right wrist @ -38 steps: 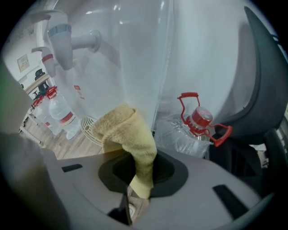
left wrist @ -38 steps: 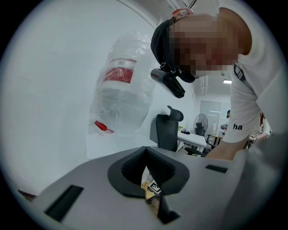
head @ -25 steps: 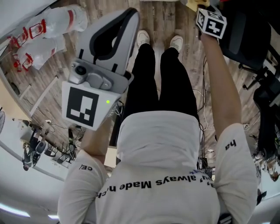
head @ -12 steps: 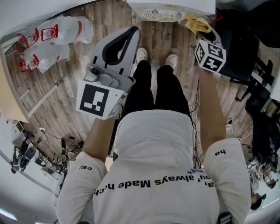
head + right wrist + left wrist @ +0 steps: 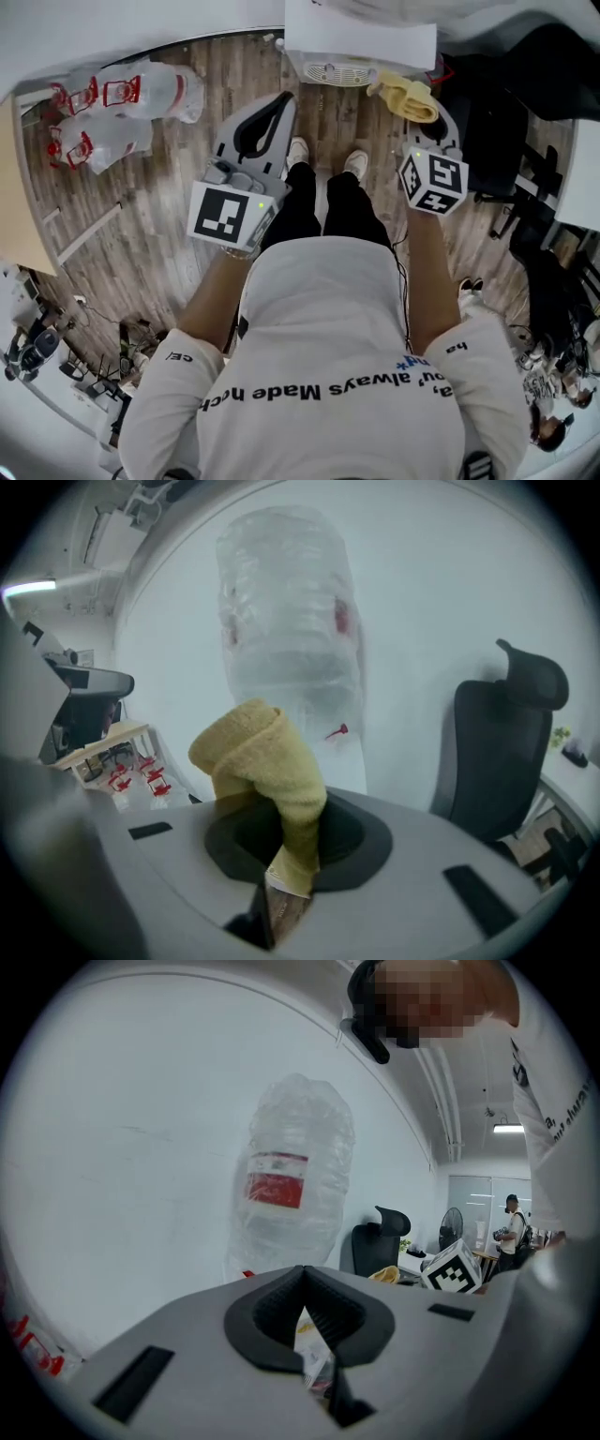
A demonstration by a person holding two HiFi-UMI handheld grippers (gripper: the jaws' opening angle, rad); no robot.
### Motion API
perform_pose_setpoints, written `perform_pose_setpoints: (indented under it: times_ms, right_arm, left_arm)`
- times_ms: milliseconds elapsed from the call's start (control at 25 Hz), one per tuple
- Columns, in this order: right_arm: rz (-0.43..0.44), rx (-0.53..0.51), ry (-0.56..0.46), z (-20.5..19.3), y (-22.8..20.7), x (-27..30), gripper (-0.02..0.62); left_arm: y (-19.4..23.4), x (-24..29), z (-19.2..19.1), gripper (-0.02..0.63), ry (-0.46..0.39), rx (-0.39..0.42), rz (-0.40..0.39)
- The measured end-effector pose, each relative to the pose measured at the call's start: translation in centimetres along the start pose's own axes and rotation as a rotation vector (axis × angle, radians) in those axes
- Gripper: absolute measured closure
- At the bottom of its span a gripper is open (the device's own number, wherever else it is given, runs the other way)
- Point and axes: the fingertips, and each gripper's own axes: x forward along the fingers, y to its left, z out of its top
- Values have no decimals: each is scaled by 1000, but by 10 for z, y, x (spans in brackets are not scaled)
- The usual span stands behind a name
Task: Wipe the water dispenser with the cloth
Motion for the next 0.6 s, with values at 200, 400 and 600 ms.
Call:
perform_pose_setpoints:
  times_ms: [200, 400, 600]
  right_arm:
    - [23, -22, -40, 32, 20, -22, 533]
    - [31, -59, -49, 46, 29, -29, 534]
    - [60, -69, -45, 50, 50, -19, 533]
  left_arm:
    - [5, -5, 10, 588, -7, 17, 14]
    - [8, -6, 17, 588, -11, 24, 14]
    - [20, -6, 20, 588, -15, 18, 19]
